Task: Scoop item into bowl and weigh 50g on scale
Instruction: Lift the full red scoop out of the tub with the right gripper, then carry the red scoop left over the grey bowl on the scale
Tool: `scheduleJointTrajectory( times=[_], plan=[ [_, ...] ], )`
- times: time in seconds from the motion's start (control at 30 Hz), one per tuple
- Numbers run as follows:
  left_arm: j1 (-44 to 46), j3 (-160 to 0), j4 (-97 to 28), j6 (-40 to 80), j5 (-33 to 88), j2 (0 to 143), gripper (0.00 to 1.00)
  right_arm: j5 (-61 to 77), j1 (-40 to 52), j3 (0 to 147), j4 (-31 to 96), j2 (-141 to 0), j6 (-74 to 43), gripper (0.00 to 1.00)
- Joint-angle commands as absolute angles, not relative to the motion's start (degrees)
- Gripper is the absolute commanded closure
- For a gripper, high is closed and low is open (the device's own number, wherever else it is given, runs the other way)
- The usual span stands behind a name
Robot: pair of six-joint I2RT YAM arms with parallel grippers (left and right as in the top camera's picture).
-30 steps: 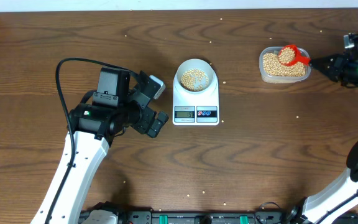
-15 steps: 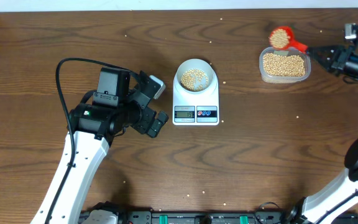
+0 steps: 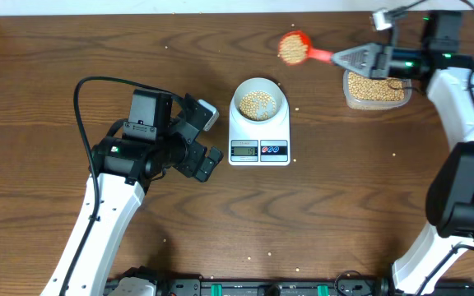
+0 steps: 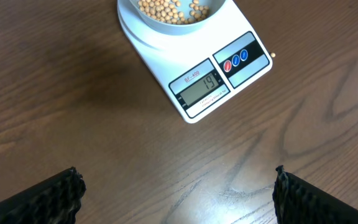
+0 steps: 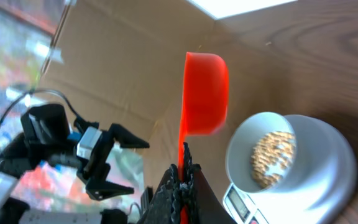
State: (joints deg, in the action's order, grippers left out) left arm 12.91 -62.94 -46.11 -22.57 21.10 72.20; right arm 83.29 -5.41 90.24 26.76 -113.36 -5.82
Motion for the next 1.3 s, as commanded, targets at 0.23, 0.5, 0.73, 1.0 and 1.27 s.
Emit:
scheduleJointTrajectory(
  times=[0.23, 0.5, 0.73, 1.0, 1.27],
  plan=[
    [13.08, -64.07, -46.19, -23.31, 21.85, 71.79, 0.01, 77.41, 0.3, 90.96, 24.62, -112.07, -5.85, 0.99],
    [13.08, -64.07, -46.19, -23.31, 21.85, 71.79, 0.01, 74.89, 1.83, 90.96, 25.52, -112.2, -2.22, 0.99],
    [13.08, -64.07, -46.19, -23.31, 21.85, 71.79, 0.01, 69.04, 4.82, 90.96, 28.14, -112.2, 2.87, 0.99],
    [13.08, -64.07, -46.19, -23.31, 21.85, 71.79, 0.01, 60.71, 5.61, 90.96, 34.37, -112.2, 10.66, 0.99],
    [13.08, -64.07, -46.19, -23.31, 21.85, 71.79, 0.01, 55.55, 6.72, 90.96, 40.18, -112.2, 18.68, 0.99]
  ],
)
